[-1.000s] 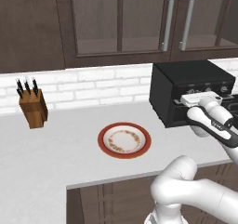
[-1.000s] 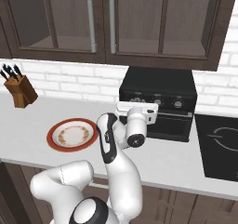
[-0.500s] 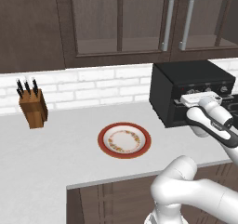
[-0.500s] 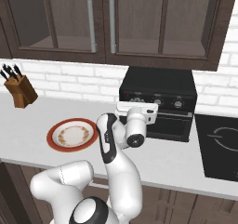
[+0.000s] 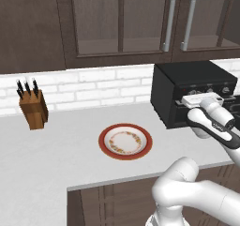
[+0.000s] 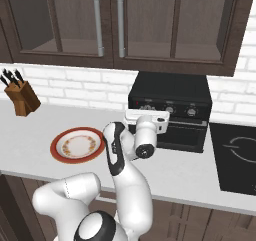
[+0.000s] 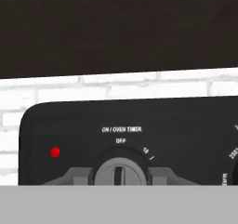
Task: Pick up the kebab skewer and baguette bread, and place them inside the toaster oven. Close the toaster oven door and start by setting the timer.
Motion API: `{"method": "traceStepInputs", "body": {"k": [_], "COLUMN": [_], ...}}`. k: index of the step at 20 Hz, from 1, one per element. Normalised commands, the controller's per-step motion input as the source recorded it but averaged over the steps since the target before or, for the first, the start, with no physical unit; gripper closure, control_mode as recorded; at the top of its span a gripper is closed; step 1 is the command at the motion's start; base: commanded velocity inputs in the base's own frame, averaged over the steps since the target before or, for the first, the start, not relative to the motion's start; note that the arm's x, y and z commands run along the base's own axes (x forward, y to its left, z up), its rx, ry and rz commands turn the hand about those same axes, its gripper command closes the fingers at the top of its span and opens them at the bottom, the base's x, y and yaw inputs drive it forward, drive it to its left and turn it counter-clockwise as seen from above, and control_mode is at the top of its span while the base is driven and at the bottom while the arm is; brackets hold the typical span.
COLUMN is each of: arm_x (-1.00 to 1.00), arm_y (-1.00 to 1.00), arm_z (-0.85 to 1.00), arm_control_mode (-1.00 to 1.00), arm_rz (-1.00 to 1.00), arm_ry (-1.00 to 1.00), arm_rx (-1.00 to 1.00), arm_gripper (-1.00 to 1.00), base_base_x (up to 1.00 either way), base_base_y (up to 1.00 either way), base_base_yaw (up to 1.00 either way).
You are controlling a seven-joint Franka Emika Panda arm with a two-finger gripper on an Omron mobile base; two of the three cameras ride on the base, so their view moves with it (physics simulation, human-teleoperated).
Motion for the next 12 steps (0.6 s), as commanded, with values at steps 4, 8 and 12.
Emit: {"method": "traceStepInputs", "body": {"k": [4, 8, 12], "arm_x": [-0.01, 0.0, 0.0], "arm_y": [0.23, 0.24, 0.27], "arm_z": [0.01, 0.0, 0.02], "arm_control_mode": [-1.0, -1.0, -1.0], "arm_rz": [-0.05, -0.05, -0.05], "arm_ry": [0.0, 0.0, 0.0], "arm_rx": [0.0, 0.0, 0.0], "arm_gripper": [1.0, 1.0, 1.0], "base_base_x": [0.0, 0.0, 0.0], "base_base_y": [0.0, 0.0, 0.0], "base_base_yaw": [0.0, 0.0, 0.0]}}
